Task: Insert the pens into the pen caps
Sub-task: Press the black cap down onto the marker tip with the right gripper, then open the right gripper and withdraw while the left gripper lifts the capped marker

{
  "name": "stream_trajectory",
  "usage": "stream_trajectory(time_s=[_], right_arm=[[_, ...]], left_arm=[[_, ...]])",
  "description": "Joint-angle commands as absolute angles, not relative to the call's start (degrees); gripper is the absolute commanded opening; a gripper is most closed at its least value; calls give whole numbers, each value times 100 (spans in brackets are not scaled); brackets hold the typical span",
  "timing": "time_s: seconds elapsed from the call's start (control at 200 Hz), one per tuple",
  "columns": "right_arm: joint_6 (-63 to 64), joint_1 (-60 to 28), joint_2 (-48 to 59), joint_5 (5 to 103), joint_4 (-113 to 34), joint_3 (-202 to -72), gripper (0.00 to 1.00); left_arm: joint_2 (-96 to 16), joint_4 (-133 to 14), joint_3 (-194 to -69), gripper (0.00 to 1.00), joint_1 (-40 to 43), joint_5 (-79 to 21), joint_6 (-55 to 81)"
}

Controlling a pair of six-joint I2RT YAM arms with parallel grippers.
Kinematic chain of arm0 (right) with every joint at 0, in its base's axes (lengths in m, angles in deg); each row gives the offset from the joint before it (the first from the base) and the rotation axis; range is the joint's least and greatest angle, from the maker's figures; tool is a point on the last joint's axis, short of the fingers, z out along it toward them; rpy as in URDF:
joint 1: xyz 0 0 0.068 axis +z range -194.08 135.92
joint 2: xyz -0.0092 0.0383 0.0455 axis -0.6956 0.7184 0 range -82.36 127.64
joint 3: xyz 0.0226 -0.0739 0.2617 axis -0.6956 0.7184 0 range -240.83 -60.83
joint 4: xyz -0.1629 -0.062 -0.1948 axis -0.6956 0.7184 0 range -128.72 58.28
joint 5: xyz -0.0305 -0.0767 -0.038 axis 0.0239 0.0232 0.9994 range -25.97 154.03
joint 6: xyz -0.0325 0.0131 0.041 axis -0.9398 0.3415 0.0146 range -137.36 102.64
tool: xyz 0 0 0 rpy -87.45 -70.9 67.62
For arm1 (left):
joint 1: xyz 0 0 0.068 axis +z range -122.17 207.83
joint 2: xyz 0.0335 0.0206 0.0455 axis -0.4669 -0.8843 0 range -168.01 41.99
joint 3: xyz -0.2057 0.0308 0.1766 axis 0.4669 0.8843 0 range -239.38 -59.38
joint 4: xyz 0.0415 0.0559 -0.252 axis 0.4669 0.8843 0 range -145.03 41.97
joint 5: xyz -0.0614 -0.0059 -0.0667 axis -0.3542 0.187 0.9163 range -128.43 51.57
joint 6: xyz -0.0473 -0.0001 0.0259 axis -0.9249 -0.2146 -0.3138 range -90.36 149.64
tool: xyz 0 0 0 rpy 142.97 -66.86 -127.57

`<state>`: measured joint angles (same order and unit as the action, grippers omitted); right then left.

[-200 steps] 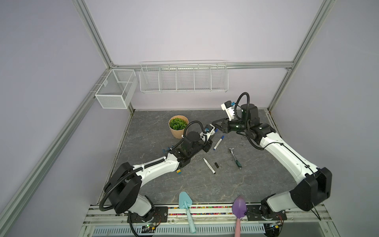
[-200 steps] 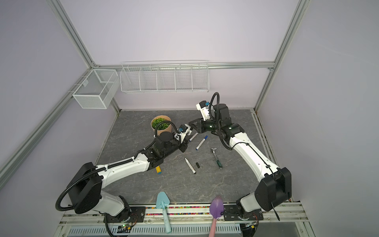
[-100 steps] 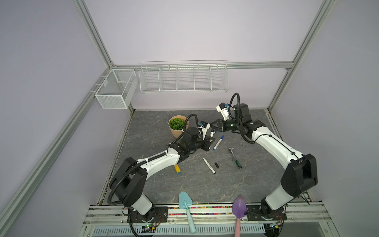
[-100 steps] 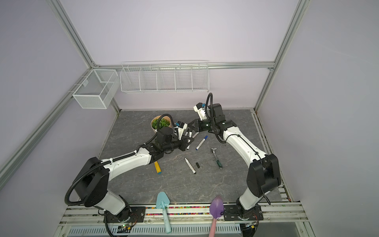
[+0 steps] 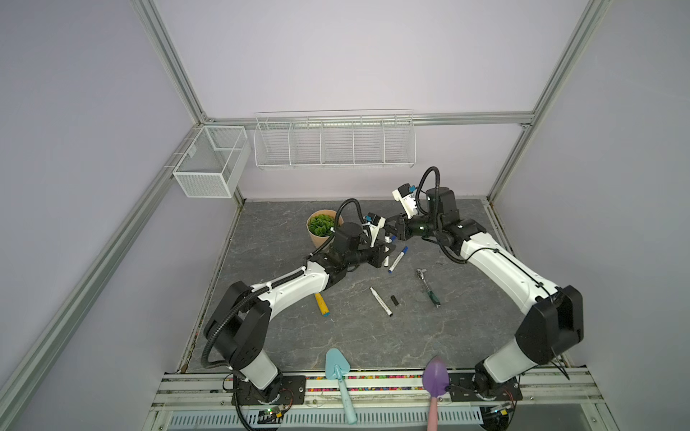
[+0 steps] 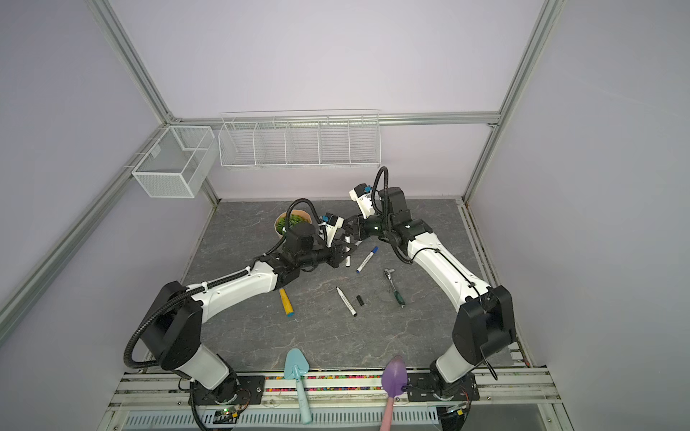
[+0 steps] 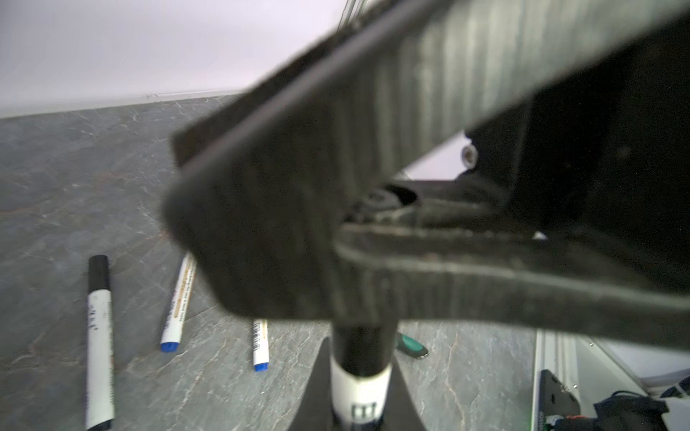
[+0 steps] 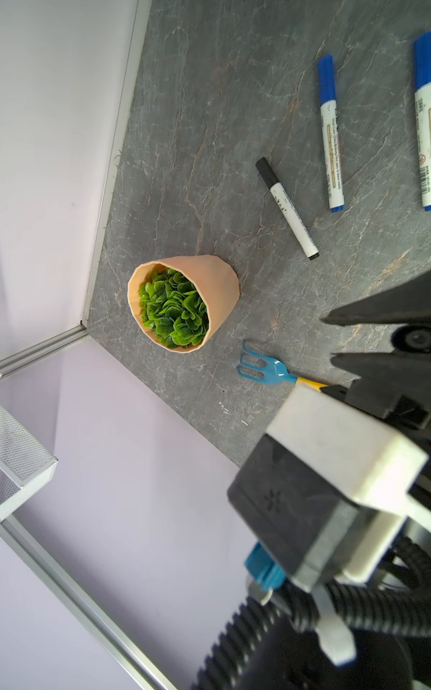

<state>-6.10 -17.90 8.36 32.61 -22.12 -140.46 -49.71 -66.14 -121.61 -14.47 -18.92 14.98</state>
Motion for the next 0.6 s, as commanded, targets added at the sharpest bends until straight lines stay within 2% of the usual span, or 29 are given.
stream_trajectory(time_s=[0.0, 0.265, 0.595], right_arm=[[-608, -1435, 1015, 2434, 1144, -13261, 7], [-563, -1674, 950, 2415, 1146, -13277, 7], [-773, -1307, 1063, 2368, 1335, -13037, 7]], left_arm=[[-3951, -11517, -12703, 0, -871, -3560, 2129], [-3763, -11356, -12407, 0, -1048, -3713, 2580], [-4086, -11592, -12700, 0, -1058, -3843, 2698]])
